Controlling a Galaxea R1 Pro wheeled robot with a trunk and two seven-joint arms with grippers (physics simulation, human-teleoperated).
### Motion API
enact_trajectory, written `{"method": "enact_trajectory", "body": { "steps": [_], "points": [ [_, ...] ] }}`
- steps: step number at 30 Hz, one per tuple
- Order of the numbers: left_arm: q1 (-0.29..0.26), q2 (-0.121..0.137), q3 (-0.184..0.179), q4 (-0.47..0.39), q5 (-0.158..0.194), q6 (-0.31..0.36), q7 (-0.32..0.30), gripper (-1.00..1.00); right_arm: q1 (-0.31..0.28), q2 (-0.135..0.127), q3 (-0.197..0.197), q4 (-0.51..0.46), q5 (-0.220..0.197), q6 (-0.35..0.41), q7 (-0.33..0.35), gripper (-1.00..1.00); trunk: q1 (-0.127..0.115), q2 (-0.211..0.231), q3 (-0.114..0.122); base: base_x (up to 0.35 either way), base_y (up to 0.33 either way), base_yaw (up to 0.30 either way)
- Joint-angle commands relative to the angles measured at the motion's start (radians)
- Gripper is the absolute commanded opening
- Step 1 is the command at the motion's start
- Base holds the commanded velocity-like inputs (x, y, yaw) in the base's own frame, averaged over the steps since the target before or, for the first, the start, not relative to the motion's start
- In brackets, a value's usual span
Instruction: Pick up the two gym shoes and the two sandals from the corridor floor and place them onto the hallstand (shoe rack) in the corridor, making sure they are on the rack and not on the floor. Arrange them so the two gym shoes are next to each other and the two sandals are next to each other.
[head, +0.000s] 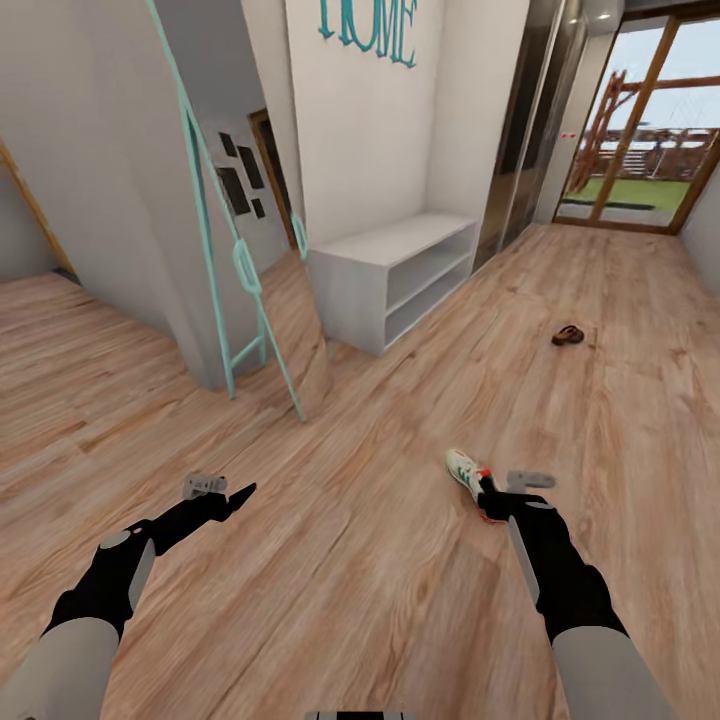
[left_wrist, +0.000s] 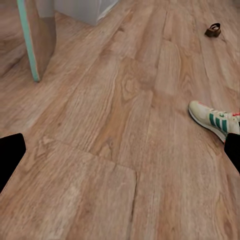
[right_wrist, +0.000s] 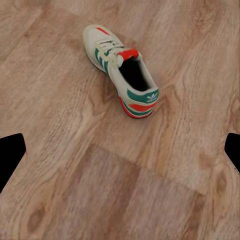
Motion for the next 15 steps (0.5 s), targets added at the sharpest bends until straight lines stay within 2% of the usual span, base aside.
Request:
{"method": "enact_trajectory", "body": {
  "steps": [1,6,15],
  "points": [
    [-0.001,-0.001,0.005,-0.001,-0.009,0.001,-0.007,1.0,0.0,0.001,-0.002,-0.001,0.01,0.005,0.004,1.0,0.0,0.0,-0.001,0.291,-0.26,0.287],
    [-0.001,-0.001,0.005,-0.001,-0.009,0.001,-0.007,1.0,0.0,0.001,-0.002,-0.001,0.01,0.005,0.004,1.0,0.0,0.0,-0.001,0.288,-0.267,0.252],
    [-0.001,-0.001,0.005,-0.001,-0.009,0.001,-0.007,1.0,0.0,0.001,-0.002,-0.001,0.01,0.005,0.004,1.0,0.0,0.0,-0.001,0.284,-0.272,0.058]
  ]
}}
